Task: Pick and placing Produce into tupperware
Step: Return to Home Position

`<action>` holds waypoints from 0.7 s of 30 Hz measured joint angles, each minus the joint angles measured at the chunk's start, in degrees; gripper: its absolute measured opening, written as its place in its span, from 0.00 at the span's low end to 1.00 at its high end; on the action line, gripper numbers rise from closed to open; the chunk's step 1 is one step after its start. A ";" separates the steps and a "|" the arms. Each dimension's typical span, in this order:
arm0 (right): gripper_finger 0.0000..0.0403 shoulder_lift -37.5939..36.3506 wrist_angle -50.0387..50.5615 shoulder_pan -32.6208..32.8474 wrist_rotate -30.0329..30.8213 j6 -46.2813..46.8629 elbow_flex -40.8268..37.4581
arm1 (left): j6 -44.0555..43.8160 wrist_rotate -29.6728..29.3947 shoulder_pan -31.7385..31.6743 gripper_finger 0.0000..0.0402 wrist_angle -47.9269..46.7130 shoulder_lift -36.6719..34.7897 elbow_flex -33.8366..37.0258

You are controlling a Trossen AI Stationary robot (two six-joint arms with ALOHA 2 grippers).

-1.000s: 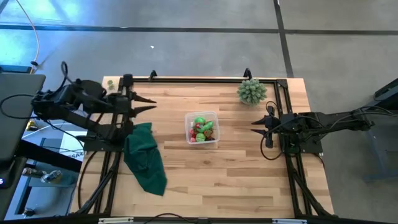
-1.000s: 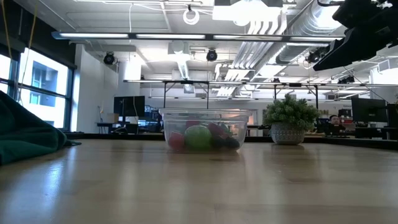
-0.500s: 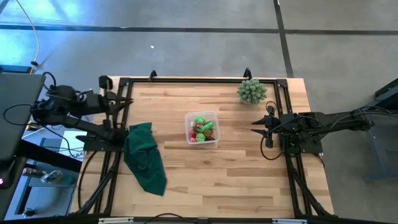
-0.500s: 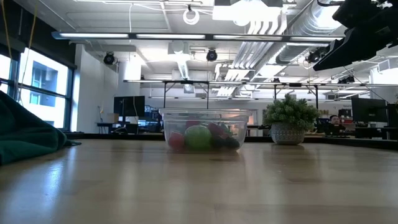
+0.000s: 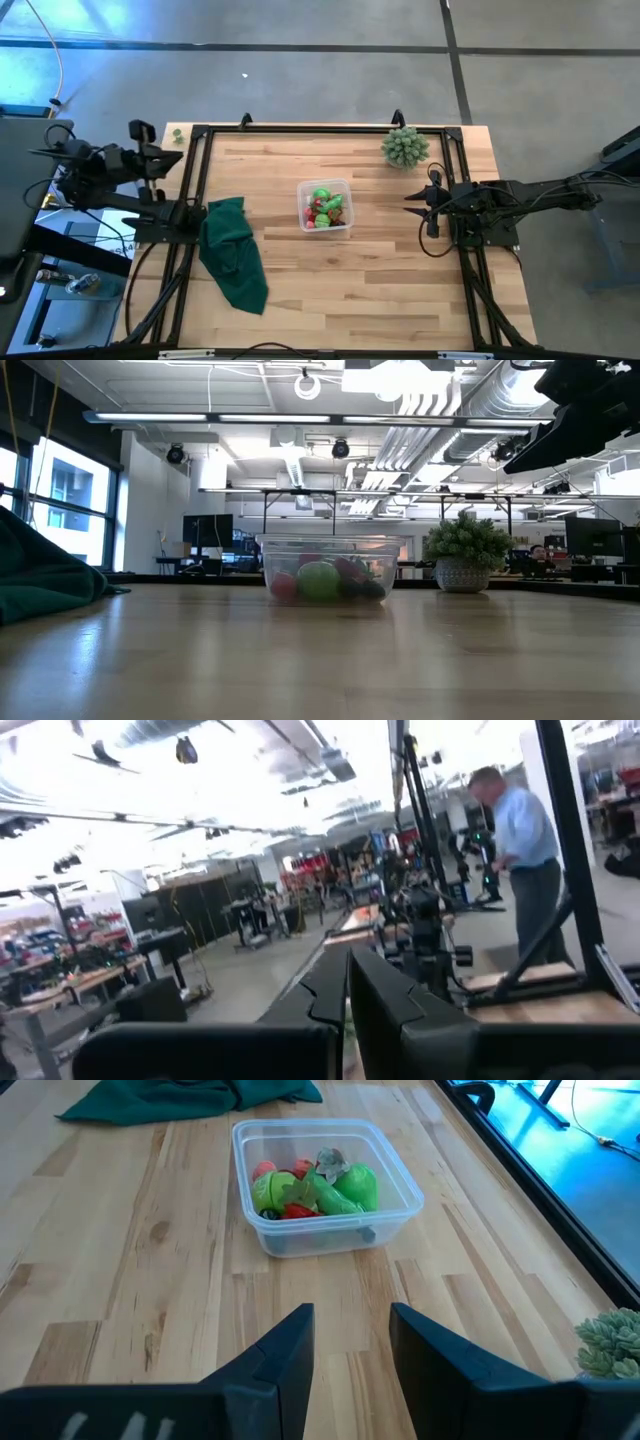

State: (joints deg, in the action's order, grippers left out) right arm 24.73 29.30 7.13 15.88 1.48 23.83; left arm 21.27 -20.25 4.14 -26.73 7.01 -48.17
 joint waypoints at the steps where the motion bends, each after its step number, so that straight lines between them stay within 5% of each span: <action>1: 0.31 0.00 0.00 -0.02 0.00 0.00 0.02 | 0.11 0.00 0.00 0.02 -0.10 -1.11 0.29; 14: 0.31 0.02 -0.08 0.01 0.00 0.00 0.02 | 0.99 1.47 0.00 0.01 0.40 -6.60 3.86; 21: 0.31 0.02 -0.22 -0.02 0.02 0.00 0.00 | -0.30 5.38 0.01 0.01 11.65 -6.54 13.93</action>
State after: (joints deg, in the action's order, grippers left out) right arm 24.75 29.08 7.11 15.90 1.48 23.83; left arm 20.96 -14.87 4.15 -15.08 0.47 -34.24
